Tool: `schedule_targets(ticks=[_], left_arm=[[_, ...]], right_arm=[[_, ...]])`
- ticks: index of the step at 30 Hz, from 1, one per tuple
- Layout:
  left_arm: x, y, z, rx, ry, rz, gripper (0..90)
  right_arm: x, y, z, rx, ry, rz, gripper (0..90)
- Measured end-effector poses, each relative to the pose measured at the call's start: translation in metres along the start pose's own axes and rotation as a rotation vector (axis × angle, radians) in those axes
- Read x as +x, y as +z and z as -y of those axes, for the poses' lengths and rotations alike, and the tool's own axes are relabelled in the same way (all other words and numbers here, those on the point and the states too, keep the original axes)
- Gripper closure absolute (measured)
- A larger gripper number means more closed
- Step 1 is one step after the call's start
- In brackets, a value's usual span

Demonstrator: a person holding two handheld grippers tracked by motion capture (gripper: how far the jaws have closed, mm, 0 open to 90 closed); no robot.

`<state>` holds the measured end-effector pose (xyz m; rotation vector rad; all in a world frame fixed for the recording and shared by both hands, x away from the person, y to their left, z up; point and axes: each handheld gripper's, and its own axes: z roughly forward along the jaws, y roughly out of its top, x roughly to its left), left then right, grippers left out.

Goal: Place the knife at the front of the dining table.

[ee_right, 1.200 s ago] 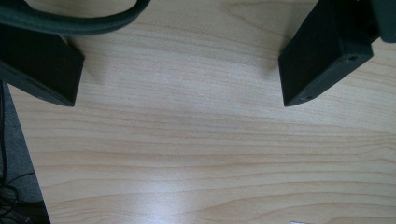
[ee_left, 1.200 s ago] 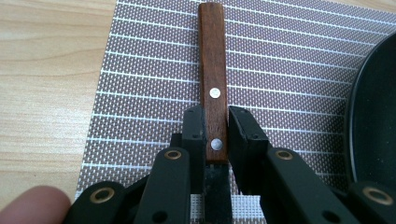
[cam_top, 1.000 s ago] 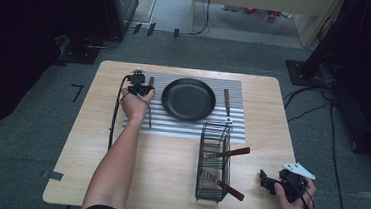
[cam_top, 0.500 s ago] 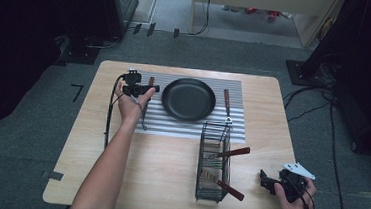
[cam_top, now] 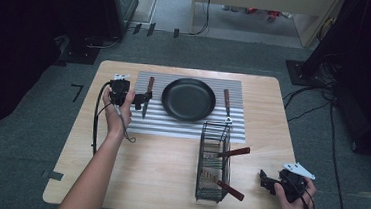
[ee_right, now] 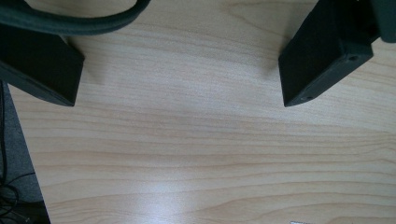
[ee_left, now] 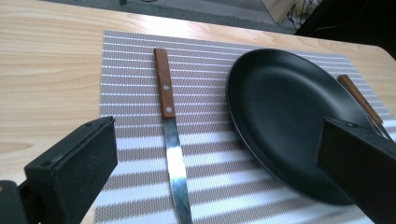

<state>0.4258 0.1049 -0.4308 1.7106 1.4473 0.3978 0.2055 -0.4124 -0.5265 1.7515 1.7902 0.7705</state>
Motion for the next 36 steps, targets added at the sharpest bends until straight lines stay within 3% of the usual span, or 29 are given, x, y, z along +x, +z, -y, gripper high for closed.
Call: schedule_targets(ticks=[11, 18, 19, 21, 31, 36], left_arm=[[0.003, -0.045, 0.032, -0.022, 0.017, 0.029, 0.0], [0.011, -0.065, 0.054, -0.034, 0.006, 0.018, 0.0], [0.016, -0.070, 0.064, -0.035, -0.004, 0.009, 0.0], [0.018, -0.072, 0.067, -0.032, -0.008, 0.012, 0.0], [0.046, -0.094, 0.114, -0.004, -0.035, -0.045, 0.0], [0.062, -0.103, 0.140, 0.033, -0.035, -0.082, 0.0]], right_arm=[[0.000, 0.000, 0.000, 0.000, 0.000, 0.000, 0.0], [0.000, 0.000, 0.000, 0.000, 0.001, 0.000, 0.0], [0.000, 0.000, 0.000, 0.000, 0.001, 0.000, 0.0], [0.000, 0.000, 0.000, -0.001, 0.001, 0.000, 0.0], [0.000, 0.000, 0.000, -0.001, 0.001, 0.000, 0.0], [0.000, 0.000, 0.000, 0.000, 0.003, 0.002, 0.0]])
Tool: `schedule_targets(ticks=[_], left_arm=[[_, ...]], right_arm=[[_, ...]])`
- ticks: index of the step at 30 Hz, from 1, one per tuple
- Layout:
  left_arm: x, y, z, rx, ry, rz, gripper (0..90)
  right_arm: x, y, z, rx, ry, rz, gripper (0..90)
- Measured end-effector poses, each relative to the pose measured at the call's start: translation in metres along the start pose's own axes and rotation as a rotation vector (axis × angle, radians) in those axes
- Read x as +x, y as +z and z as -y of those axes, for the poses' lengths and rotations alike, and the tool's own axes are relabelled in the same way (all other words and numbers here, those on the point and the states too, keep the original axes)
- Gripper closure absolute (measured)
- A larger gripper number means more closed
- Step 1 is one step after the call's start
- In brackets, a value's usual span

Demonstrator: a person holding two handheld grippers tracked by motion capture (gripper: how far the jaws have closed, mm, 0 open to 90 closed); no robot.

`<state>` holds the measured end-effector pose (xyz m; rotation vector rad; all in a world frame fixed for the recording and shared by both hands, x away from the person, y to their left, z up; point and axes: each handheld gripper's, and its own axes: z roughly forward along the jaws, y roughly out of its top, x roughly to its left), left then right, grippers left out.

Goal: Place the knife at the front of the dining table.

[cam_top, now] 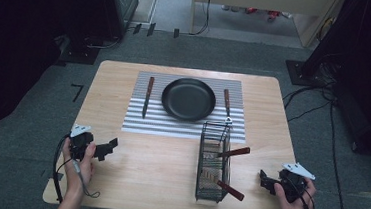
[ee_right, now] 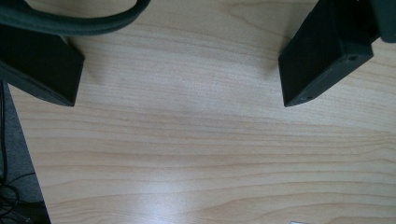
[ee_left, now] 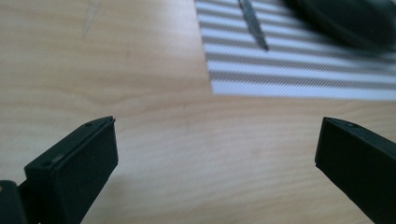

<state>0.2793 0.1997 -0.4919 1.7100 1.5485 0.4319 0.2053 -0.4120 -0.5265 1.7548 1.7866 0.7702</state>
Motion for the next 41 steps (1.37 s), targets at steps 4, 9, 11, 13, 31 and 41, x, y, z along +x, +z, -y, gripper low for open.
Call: schedule_targets(ticks=[4, 9, 11, 13, 31, 41], left_arm=[[0.010, -0.004, 0.018, 0.024, 0.015, -0.041, 0.0], [0.018, -0.007, 0.030, 0.040, 0.038, -0.072, 0.0], [0.018, -0.009, 0.033, 0.044, 0.068, -0.087, 0.0], [0.017, -0.010, 0.036, 0.043, 0.099, -0.099, 0.0], [0.011, -0.012, 0.045, 0.063, 0.199, -0.148, 0.0], [0.011, -0.011, 0.044, 0.063, 0.198, -0.150, 0.0]], right_arm=[[0.000, 0.000, 0.000, 0.001, 0.000, 0.001, 0.0], [0.000, 0.000, 0.000, 0.001, 0.000, 0.001, 0.0], [0.000, 0.000, 0.000, 0.001, 0.001, 0.002, 0.0], [0.000, 0.000, 0.000, 0.002, 0.001, 0.002, 0.0], [0.000, 0.000, 0.000, 0.000, -0.002, 0.001, 0.0], [0.000, 0.000, 0.000, 0.000, -0.002, 0.001, 0.0]])
